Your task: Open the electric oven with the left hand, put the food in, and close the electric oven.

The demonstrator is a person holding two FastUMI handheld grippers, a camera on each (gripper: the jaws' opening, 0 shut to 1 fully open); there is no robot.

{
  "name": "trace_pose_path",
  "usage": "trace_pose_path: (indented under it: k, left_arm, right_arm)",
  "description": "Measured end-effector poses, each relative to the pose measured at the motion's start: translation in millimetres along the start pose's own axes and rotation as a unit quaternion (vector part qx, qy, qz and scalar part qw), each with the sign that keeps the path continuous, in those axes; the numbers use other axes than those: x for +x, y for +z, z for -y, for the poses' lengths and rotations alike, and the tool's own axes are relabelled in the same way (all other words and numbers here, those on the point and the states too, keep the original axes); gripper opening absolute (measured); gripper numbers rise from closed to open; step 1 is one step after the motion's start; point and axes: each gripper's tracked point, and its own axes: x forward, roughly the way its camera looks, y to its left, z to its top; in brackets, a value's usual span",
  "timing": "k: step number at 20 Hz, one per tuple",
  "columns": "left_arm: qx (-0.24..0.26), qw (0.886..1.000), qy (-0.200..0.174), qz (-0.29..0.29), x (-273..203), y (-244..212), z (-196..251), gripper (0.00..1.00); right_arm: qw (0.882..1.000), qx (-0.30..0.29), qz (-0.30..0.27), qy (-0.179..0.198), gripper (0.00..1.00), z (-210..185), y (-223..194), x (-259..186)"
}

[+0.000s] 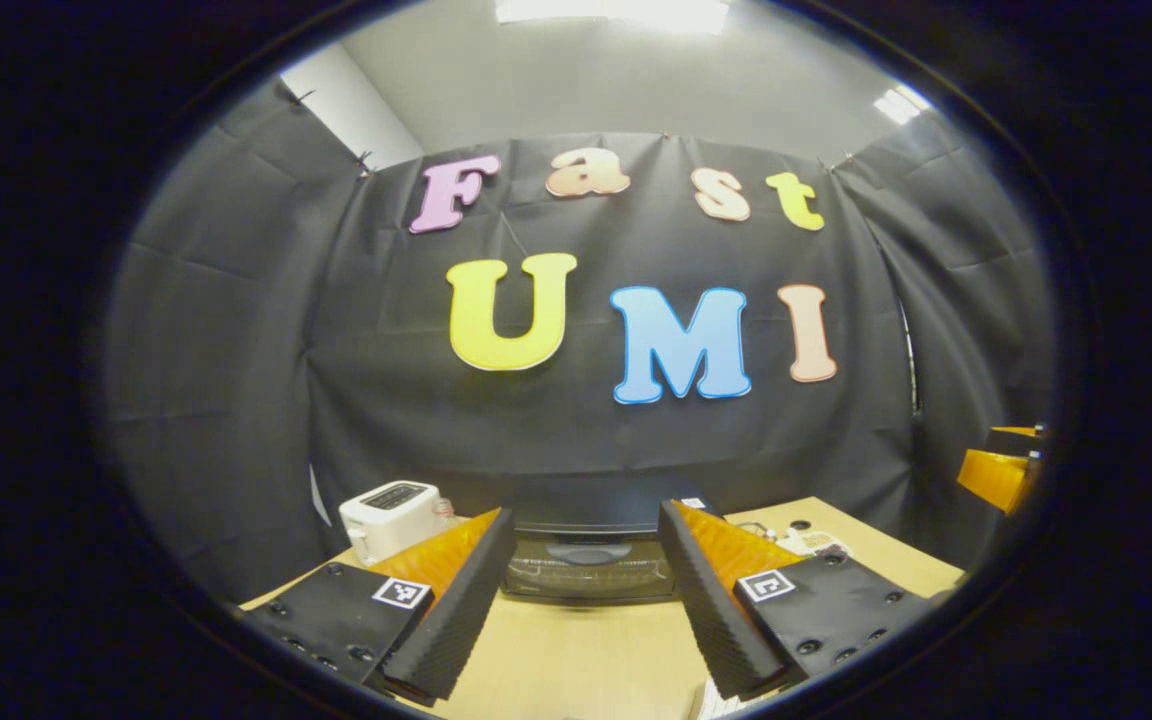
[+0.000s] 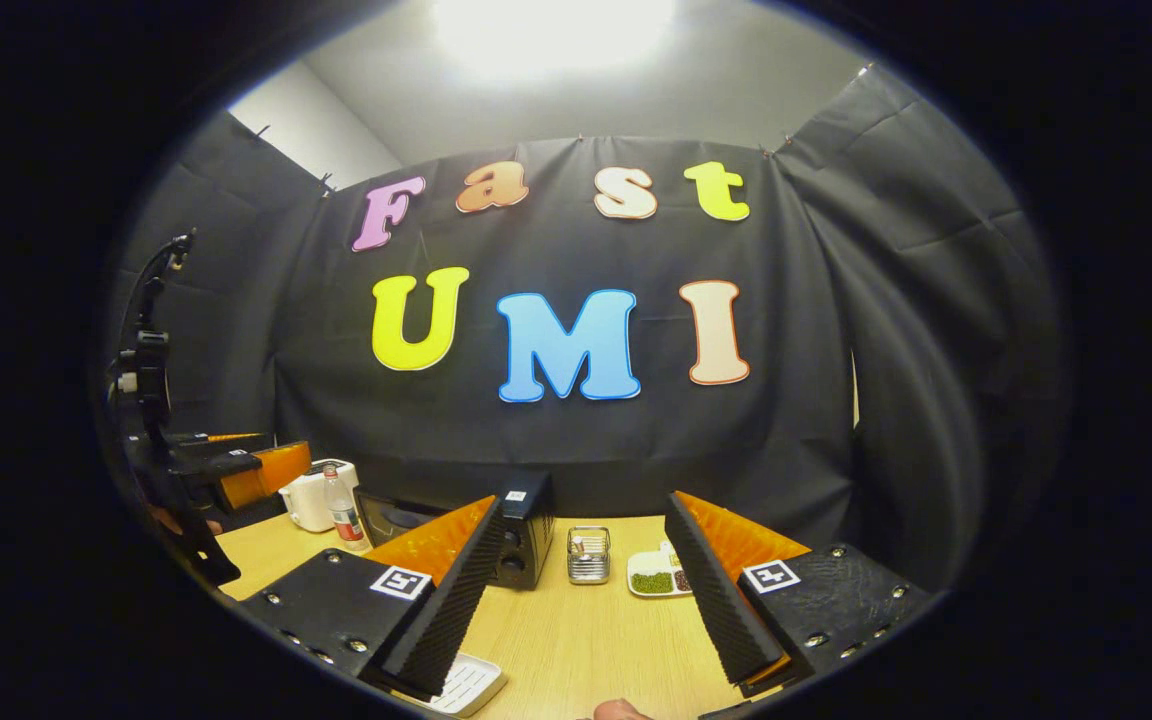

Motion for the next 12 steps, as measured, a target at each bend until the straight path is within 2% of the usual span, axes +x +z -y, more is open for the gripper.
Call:
trace_pose_path:
  k: [5, 8, 12]
  left_arm:
    - [0.021, 1.0, 0.008, 0.011, -60.7, 12.6, -7.5, 1.0]
    - [0.02, 1.0, 0.016, 0.013, -89.4, 14.3, -21.2, 1.0]
    - [0.005, 0.999, 0.032, 0.006, -110.3, 16.9, -42.9, 1.0]
  right_arm:
    - [1.0, -0.003, 0.015, 0.003, 0.98, 9.4, 13.7, -21.2]
    - [0.999, -0.018, 0.038, 0.002, 0.97, 9.5, 34.6, -26.1]
    - [0.999, -0.001, 0.051, -0.003, 0.98, 1.8, 45.2, -31.7]
